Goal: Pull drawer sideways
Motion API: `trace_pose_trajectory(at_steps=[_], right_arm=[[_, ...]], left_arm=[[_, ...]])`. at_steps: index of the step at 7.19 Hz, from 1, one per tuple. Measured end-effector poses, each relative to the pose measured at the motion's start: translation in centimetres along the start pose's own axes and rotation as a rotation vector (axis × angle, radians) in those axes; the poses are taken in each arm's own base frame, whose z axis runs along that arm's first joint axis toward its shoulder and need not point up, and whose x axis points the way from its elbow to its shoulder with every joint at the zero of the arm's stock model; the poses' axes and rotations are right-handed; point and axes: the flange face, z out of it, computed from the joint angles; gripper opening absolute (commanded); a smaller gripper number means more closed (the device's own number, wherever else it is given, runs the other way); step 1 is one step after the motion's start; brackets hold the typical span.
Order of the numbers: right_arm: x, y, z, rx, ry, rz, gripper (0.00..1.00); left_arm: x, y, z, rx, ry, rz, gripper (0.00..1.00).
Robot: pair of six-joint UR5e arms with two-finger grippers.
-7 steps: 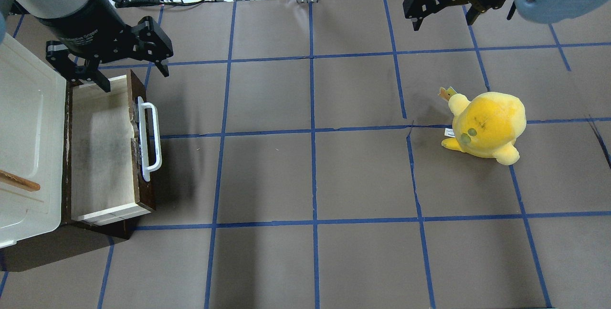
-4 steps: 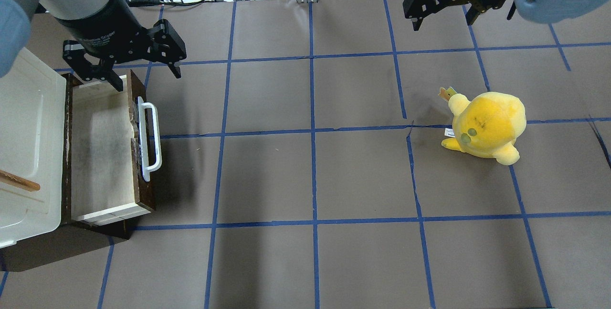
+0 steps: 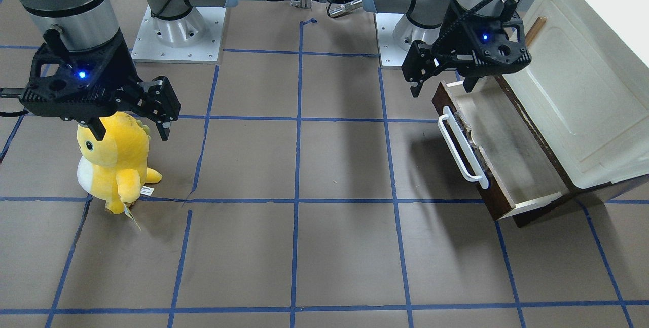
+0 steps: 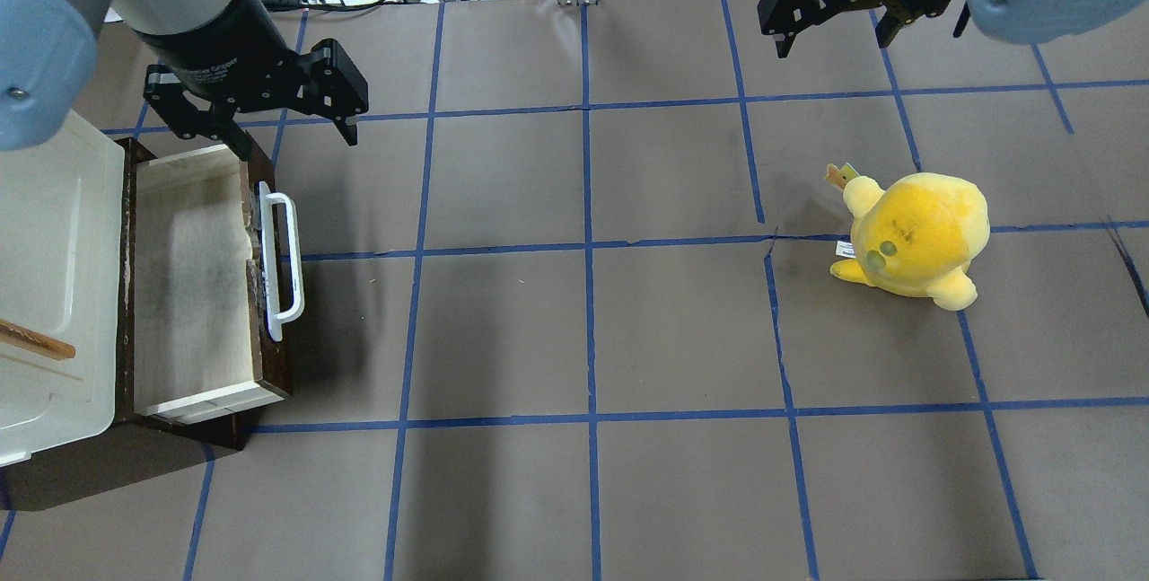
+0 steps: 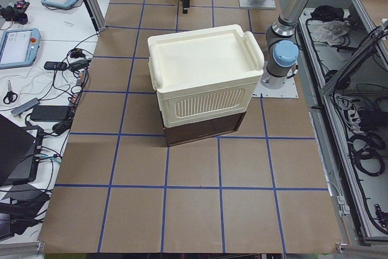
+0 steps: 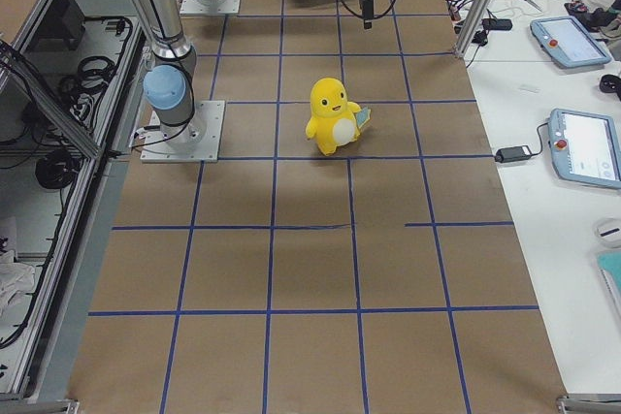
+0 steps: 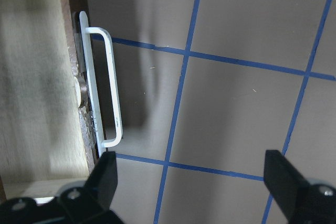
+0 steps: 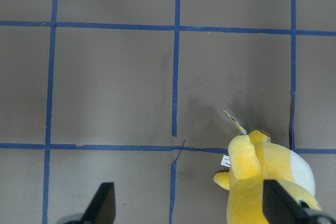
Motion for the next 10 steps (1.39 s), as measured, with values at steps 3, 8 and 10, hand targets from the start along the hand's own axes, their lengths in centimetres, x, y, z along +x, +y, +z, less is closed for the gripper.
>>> trace_pose_trajectory(at_steps=[3, 8, 10], right_arm=[[0.00, 0.00, 0.00, 0.000, 0.000, 0.000, 1.00], [-0.01, 0.00, 0.00, 0.000, -0.001, 0.000, 1.00], [-0.01, 0.00, 0.00, 0.000, -0.001, 0.000, 1.00]], left_arm=[[0.11, -0.06, 0.14, 0.000, -0.001, 0.013, 1.00], [-0.20, -0.31, -0.24, 0.022, -0.004, 0.011, 1.00], [-0.24, -0.15, -0.41, 0.027, -0.005, 0.011, 1.00]])
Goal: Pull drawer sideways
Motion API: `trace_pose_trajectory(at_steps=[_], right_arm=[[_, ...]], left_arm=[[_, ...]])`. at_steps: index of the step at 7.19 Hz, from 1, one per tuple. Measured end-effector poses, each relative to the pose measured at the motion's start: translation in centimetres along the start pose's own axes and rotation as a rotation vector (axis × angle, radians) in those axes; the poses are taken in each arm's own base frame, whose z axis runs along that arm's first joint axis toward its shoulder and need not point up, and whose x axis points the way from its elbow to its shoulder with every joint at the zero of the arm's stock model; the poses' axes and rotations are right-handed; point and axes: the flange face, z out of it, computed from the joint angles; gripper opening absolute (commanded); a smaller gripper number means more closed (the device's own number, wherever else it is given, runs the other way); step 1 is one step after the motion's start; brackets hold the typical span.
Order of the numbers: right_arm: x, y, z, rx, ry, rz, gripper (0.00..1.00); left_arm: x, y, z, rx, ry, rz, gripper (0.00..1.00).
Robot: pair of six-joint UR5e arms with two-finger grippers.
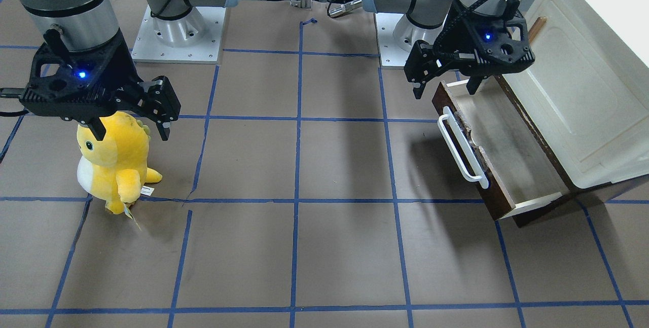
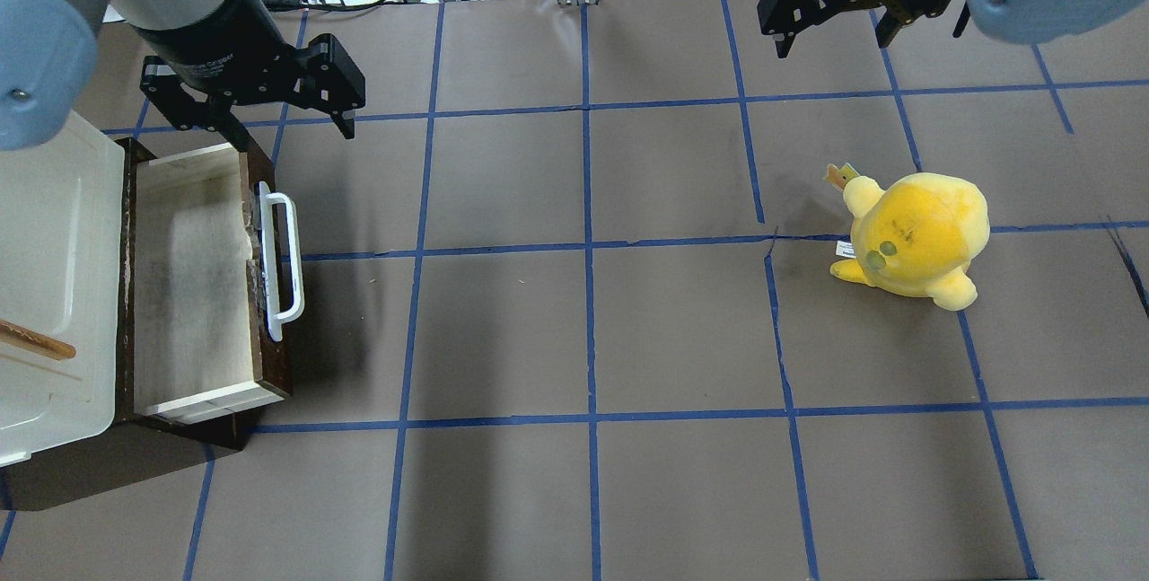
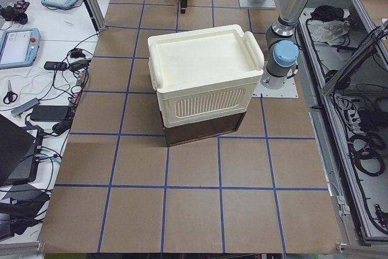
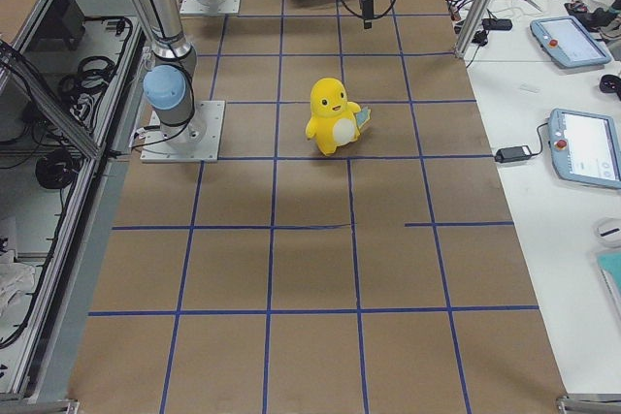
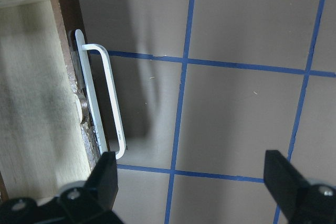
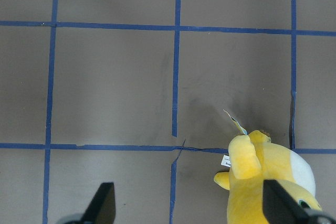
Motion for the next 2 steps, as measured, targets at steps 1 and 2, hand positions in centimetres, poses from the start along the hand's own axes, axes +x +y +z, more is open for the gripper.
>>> trace_pose_trajectory(at_steps=[1, 2], right_arm=[[0.01, 0.00, 0.00, 0.000, 0.001, 0.000, 1.00], [0.01, 0.00, 0.00, 0.000, 0.001, 0.000, 1.00]], left_arm=[[-0.02, 0.09, -0.12, 0.002, 0.000, 0.000, 1.00], [-0.01, 0.16, -0.18, 0.004, -0.001, 0.001, 1.00]])
